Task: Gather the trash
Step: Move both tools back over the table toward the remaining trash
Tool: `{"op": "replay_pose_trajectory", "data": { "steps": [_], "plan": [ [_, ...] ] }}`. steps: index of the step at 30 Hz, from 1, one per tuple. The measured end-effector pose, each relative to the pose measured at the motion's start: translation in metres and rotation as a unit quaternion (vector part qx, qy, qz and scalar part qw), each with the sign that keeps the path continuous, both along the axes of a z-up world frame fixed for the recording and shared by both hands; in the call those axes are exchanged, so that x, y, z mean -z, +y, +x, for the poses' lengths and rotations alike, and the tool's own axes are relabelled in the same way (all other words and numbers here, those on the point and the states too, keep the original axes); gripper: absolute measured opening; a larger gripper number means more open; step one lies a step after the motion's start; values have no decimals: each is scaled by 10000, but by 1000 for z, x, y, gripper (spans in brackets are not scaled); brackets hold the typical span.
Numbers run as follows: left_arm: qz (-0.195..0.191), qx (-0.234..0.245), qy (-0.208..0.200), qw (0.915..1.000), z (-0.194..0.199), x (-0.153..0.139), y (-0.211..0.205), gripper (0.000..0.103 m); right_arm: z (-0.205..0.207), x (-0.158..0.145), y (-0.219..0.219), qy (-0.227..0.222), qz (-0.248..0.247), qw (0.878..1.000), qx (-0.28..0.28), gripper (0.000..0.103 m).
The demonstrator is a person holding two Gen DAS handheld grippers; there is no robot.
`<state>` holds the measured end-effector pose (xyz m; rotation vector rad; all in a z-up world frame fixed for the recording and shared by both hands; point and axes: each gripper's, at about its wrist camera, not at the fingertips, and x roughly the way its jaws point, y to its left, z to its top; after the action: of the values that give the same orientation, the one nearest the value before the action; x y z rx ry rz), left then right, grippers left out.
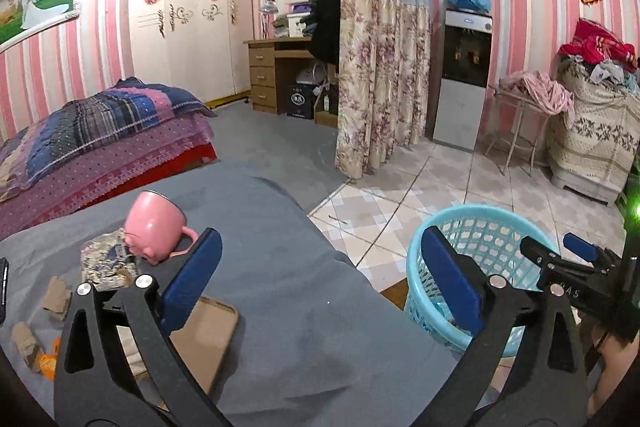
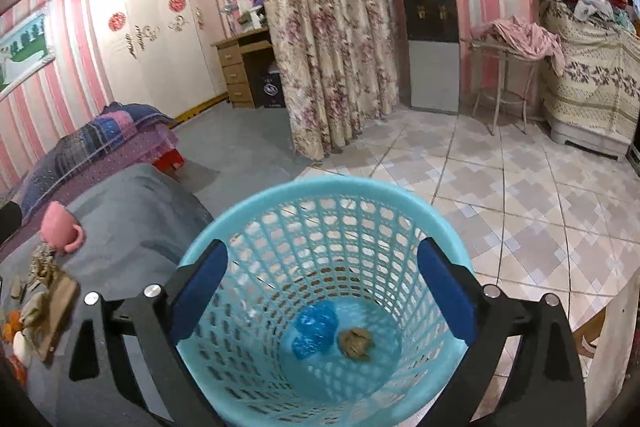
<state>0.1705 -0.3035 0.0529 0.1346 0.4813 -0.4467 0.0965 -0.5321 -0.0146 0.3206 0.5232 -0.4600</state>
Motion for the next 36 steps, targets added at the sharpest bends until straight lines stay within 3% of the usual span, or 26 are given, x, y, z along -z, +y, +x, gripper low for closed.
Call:
{"op": "replay_pose_trajectory", "data": {
  "steps": [8,18,31,36],
  "plan": [
    [-80,-205,-175,9996,-31,-24,38,97,-17,-26,50,-202,-345,9985,-385,94],
    [-296,-906,-346,9948,-70,-45,125,97,-39,-47,110,-482,-549,9939,-825,94],
    [-192,-1619,-156,9865,-98,-20,227,97,-48,-29,197,-374,-462,9876,-1451,94],
    [-150,-1858,-73,9824,-99,-9,257,97,-42,-22,231,-324,-677,9820,-1732,94]
  ]
}}
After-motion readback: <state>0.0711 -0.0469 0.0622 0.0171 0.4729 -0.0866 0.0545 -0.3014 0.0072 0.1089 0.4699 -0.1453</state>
